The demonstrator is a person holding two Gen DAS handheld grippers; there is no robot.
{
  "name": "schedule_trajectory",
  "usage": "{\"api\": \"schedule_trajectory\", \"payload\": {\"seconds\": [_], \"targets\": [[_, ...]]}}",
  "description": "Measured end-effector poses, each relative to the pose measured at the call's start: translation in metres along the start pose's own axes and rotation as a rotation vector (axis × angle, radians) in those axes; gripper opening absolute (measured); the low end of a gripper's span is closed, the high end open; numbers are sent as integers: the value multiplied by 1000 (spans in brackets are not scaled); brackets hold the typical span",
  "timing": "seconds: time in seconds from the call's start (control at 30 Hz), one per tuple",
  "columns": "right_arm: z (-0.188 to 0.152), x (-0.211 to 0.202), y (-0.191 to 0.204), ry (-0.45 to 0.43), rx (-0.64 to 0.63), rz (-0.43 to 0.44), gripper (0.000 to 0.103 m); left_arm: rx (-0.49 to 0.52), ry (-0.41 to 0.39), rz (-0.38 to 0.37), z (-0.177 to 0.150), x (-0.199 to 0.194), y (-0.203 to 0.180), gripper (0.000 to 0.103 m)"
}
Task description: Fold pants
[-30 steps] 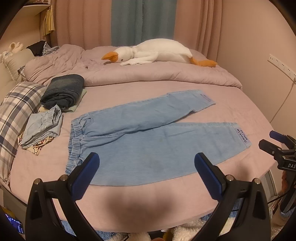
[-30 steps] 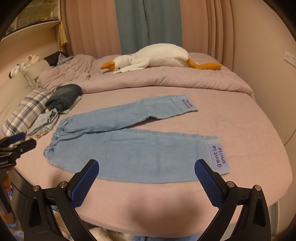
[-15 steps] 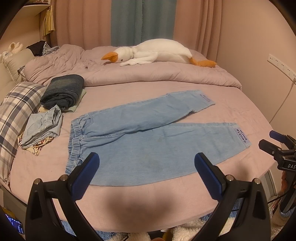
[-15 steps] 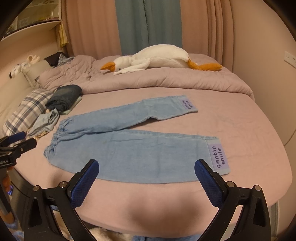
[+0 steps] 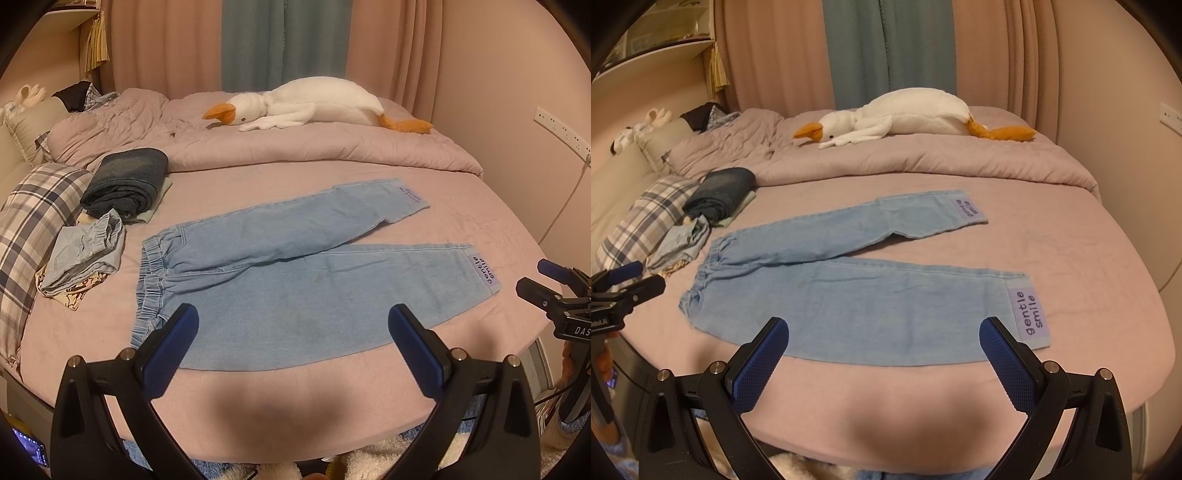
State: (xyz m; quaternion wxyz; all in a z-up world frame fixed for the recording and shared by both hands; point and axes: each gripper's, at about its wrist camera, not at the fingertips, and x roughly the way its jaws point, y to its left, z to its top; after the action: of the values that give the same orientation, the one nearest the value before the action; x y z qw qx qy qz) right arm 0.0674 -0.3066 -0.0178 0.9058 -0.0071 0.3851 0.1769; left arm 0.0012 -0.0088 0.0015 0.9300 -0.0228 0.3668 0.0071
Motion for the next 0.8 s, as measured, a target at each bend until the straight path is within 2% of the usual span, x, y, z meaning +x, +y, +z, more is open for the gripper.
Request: {"api": "schedule_trajectory", "payload": {"seconds": [0.8], "targets": [[-1, 1, 3, 2, -8, -4, 102, 1, 33, 5, -1, 3, 2, 103]]}}
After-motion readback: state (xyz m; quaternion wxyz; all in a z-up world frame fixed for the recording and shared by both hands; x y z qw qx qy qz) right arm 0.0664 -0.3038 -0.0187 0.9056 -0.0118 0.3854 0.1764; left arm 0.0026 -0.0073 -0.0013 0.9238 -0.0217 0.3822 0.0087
